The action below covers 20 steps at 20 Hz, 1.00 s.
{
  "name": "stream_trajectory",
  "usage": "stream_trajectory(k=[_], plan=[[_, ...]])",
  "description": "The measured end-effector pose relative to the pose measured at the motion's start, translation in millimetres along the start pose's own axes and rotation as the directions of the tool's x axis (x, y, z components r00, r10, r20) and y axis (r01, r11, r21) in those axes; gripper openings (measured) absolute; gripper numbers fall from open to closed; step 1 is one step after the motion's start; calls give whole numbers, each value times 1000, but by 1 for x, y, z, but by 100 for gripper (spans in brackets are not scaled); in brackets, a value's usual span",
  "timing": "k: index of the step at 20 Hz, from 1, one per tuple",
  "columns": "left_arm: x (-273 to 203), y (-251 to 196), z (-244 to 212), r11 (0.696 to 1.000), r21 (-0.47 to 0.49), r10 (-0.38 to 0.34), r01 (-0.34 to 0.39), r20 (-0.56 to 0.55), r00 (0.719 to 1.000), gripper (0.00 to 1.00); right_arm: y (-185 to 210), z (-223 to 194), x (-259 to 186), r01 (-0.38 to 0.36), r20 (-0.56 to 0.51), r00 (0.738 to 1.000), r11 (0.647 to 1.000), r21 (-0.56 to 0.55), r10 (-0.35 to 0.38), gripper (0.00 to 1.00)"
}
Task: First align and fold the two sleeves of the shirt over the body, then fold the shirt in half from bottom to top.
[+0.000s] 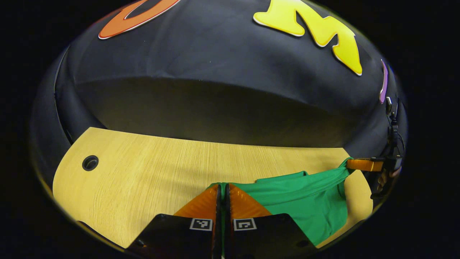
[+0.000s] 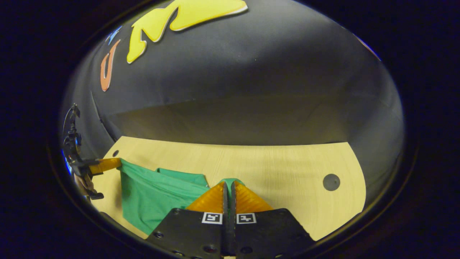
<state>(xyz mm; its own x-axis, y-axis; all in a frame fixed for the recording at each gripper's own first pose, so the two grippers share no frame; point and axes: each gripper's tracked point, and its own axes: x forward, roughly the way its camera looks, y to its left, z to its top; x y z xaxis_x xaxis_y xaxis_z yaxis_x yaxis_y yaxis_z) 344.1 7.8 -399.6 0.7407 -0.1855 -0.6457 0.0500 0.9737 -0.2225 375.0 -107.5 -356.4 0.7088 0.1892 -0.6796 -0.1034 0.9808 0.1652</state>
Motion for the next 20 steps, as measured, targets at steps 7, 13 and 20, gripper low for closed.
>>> stream_trajectory(k=[7,13,20], plan=[[15,3,-7,1000,-10,29,-29,8,1000,47,-4,-14,24,65,-30,997,997,-30,-66,2],[-22,12,26,993,-3,121,-121,87,989,100,-1,12,-16,140,69,988,989,-37,-138,97],[-144,0,97,982,4,179,-188,287,941,100,56,53,-145,141,282,952,988,-60,-119,92]])
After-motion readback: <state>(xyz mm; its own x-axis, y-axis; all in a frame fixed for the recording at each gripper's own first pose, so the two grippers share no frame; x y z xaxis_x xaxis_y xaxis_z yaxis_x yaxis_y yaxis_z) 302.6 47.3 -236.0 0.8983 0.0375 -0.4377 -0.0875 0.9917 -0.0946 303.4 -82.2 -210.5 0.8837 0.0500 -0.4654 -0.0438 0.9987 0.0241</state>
